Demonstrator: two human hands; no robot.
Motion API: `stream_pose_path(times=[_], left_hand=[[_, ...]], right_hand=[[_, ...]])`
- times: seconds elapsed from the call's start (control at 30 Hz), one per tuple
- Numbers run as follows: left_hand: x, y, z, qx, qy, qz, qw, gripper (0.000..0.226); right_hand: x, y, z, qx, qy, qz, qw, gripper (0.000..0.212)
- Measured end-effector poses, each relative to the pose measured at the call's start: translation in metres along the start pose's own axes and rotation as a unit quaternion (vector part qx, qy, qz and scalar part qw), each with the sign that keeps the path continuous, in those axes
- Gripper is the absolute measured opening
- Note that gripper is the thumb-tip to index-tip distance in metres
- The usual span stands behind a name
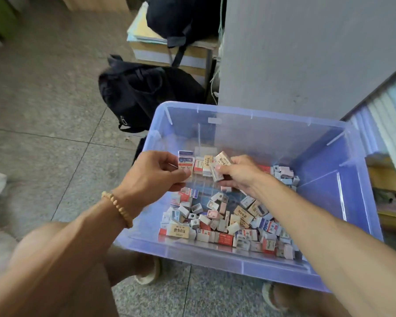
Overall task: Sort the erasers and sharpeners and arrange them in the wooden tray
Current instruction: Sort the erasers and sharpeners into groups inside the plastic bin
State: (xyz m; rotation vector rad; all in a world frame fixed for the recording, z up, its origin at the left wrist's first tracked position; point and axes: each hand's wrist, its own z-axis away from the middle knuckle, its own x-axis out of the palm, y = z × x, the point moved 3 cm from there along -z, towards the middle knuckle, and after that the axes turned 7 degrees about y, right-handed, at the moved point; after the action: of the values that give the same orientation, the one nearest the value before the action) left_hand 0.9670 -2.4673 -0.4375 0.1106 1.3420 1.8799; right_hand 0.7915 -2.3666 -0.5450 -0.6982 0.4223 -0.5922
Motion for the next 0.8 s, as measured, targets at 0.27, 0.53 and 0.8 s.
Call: stream_pose_path(times=[0.27,0.53,0.8], left_hand=[[-0.072,0.008,-0.005,0.019,0.075,0.091,0.993,0.009],[-0.088,-0.015,-0.029,-0.002,0.080,0.182,0.980,0.014],[-0.080,-0.007,-0.049,0.020,0.048,0.206,0.977,0.011]], right_hand=[[0.064,-0.024,-0.022,-0.062,0.103,0.112,0.986,0.020],[0.109,-0.019,-0.070,-0.036,0.146,0.084,0.985,0.004],[0.103,-0.018,-0.058,-0.050,0.110,0.049,0.992,0.012]])
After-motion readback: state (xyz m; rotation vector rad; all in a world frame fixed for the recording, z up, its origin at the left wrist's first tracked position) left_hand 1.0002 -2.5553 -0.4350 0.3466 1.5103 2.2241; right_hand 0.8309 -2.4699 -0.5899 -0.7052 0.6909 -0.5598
